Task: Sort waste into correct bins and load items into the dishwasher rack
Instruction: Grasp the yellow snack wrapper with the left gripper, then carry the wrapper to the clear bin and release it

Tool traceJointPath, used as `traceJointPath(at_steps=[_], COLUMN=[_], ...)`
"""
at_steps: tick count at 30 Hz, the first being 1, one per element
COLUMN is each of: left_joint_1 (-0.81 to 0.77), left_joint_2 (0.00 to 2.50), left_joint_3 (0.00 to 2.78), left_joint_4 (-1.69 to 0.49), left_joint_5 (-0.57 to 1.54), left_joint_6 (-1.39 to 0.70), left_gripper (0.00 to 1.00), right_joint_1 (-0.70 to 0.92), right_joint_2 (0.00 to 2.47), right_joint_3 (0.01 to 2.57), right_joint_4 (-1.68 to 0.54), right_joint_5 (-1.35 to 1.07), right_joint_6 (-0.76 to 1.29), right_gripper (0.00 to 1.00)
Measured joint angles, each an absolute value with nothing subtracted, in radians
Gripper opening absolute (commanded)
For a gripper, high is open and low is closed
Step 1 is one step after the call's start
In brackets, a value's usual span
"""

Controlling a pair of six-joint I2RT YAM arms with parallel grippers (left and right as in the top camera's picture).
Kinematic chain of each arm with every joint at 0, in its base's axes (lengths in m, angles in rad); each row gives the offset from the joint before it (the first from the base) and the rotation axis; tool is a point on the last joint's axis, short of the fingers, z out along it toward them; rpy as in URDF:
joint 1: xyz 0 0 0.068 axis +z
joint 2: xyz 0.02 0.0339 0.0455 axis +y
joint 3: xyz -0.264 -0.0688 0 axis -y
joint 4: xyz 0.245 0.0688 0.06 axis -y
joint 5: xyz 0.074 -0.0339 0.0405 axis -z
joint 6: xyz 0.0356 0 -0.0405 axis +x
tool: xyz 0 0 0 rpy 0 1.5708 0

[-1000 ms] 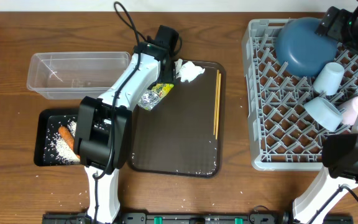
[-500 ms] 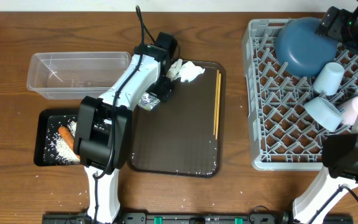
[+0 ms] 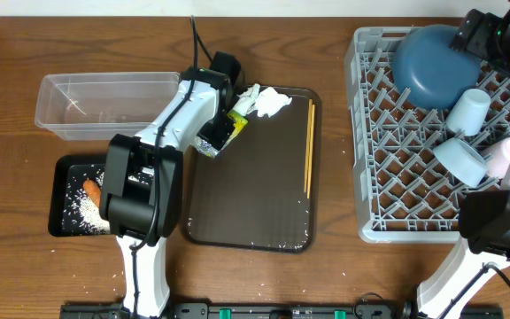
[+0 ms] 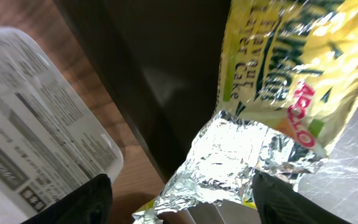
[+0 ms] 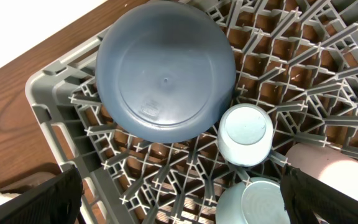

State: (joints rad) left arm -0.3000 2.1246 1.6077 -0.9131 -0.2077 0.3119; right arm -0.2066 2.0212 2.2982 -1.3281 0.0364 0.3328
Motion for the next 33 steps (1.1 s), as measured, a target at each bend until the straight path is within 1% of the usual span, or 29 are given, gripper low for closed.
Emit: traceJointPath(at_steps=[1,3,6,9,10,20,29,33], left_joint_1=[-0.298,-0.297,-0.297,-0.297,-0.297,-0.3,-0.294,-0.241], left_joint_2=[2.125,2.125,2.125,2.125,2.125,2.098,1.798,1.719], left_joint_3=[1.604,1.597,1.592,1.592,1.592,1.592,1.593,1.596], left_joint_4=[-0.911,-0.909,-0.91,-0.909,-0.909,-0.909,-0.809,-0.78], left_joint_5=[-0.201,-0.183,-0.151,-0.134,-0.131,-0.12,-0.114,-0.158], left_joint_6=[0.312,0.312,0.316,0.316,0.314,0.23,0.044,-0.111], left_gripper=[0.69,0.59,0.37,0.08,0.06,0.06,0.06,0.06], right_joint_1=[-0.207,-0.207,-0.207,-0.207,-0.207,-0.207,-0.207,-0.207], right_joint_2=[2.021,2.021,2.021,2.021,2.021,2.021,2.021,2.021], right_joint_3=[2.298,2.298,2.298,2.298,2.298,2.298,2.298,2.298], right_joint_4=[-1.328,-1.328,-1.328,-1.328,-1.328,-1.328,-1.328,-1.328], right_joint_5=[0.036,0.036,0.036,0.036,0.036,0.036,0.036,0.036], right_joint_6=[0.333,0.333,0.333,0.333,0.333,0.333,0.333,0.333], right_gripper=[0.99,0.99,0.99,0.99,0.99,0.99,0.99,0.99])
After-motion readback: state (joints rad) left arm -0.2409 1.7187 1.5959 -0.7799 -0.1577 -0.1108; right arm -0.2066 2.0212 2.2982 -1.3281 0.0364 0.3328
